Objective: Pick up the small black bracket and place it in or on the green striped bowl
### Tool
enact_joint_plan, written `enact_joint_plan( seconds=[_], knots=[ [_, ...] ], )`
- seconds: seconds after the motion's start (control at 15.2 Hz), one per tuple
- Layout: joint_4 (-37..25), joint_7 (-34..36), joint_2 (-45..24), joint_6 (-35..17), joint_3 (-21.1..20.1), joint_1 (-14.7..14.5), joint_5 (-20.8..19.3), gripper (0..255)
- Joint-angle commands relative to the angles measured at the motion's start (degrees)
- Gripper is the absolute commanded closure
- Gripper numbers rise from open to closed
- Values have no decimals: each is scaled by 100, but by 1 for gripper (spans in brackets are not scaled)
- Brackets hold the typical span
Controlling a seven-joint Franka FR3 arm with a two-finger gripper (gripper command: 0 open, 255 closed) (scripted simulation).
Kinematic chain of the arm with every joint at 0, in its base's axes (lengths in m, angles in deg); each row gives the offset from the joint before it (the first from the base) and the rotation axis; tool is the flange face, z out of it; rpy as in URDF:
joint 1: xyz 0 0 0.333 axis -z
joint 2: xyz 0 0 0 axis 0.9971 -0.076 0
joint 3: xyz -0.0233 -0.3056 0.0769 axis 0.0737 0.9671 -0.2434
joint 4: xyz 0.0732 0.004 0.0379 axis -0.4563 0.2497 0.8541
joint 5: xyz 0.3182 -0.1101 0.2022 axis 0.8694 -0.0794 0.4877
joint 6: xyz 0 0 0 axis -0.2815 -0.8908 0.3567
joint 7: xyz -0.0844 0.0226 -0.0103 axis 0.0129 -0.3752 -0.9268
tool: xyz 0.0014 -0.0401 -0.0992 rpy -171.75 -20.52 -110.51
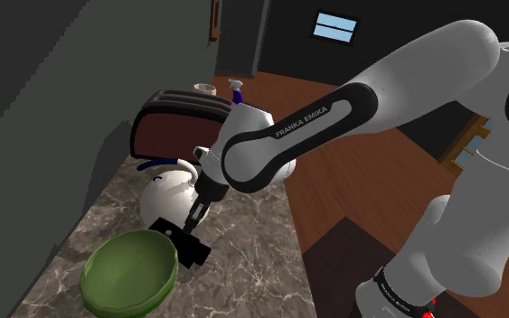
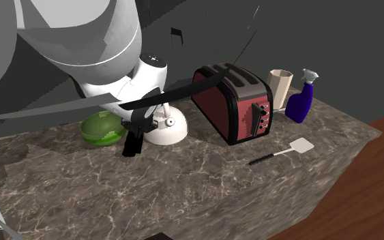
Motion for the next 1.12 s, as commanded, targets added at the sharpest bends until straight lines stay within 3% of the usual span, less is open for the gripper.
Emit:
enact_joint_plan(
  seconds=[0.0, 0.26, 0.33, 0.46, 0.53, 1.06],
  knots=[
    [0, 0, -1, 1, -1, -1, 0, 255],
    [0, 0, -1, 0, -1, -1, 0, 255],
    [0, 0, -1, 0, -1, -1, 0, 0],
    [-137, 1970, 35, 622, 283, -561, -2117, 0],
    [-258, 2562, 3, 980, 365, -777, -2752, 0],
    [-219, 2743, -510, 450, 433, -878, -3008, 0]
  ],
)
